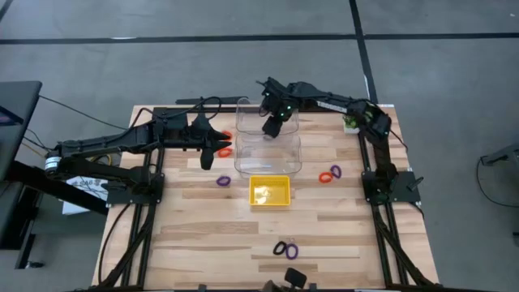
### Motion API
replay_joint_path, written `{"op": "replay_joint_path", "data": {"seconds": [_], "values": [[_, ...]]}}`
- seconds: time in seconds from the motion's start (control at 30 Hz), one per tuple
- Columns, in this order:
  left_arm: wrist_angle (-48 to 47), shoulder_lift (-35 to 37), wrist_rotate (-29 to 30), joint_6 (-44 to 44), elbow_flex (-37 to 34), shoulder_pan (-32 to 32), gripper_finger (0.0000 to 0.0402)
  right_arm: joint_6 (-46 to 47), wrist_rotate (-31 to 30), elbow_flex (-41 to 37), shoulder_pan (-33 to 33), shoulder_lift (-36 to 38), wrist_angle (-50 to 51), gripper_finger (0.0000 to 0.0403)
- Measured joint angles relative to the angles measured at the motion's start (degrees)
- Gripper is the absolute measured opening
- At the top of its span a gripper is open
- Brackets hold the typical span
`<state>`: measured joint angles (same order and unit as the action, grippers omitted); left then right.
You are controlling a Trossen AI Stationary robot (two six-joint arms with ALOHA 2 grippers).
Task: Sort spring keychains
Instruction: Put the black spring keychain into the top transparent bin
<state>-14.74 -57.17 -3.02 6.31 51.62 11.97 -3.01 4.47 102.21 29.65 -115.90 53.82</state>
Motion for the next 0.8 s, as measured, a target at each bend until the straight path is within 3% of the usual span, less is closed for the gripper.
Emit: {"op": "replay_joint_path", "data": {"seconds": [0.43,0.8], "values": [[0.00,0.00,0.01,-0.02,-0.02,0.02,0.0104,0.62,-0.55,-0.79,-0.04,20.30,6.18,0.0098],[0.09,0.00,1.49,-1.38,-0.02,0.41,0.0104,1.04,-0.20,-15.92,0.00,41.83,9.19,0.0098]]}}
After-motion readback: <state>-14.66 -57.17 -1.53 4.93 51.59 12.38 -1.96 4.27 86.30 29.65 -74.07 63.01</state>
